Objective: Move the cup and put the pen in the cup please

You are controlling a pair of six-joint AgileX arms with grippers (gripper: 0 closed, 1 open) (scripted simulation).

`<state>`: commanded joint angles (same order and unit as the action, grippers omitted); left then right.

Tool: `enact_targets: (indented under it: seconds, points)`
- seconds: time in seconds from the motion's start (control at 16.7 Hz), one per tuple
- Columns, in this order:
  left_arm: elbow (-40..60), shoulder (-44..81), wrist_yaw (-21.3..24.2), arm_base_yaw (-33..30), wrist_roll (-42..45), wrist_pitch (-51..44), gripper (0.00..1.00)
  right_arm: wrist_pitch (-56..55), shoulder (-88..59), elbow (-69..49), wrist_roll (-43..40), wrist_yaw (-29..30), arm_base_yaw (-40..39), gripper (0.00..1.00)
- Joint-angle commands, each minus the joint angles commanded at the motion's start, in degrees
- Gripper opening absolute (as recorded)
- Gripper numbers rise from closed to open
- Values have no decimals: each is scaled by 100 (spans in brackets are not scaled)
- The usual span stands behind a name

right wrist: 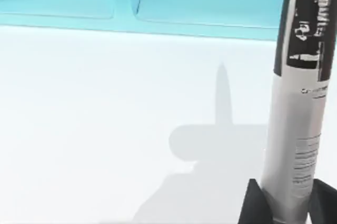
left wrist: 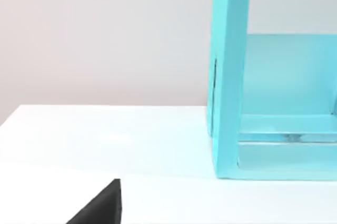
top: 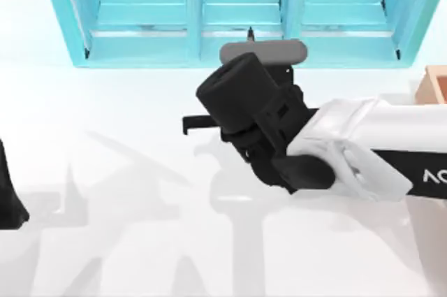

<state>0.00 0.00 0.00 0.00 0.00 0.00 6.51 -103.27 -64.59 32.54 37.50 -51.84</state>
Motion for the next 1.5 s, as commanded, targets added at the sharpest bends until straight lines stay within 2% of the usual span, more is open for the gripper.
enact_targets:
  seconds: [0.42,0.6,0.78,1.02,1.32,1.5]
  points:
    - [0,0,0,0,0,0,100,-3842,1000,2150,-2176,2477,-656,0]
    - [0,0,0,0,0,0,100,-5214,1373,2852,-2901,3301,-886,0]
    - [0,0,0,0,0,0,100,-6203,1654,3338,-3410,3887,-1053,0]
    - [0,0,0,0,0,0,100,-6701,1810,3585,-3671,4191,-1142,0]
    - [0,0,0,0,0,0,100,-6708,1780,3560,-3649,4164,-1106,0]
    - [0,0,0,0,0,0,100,-6816,1628,3530,-3586,3890,-862,0]
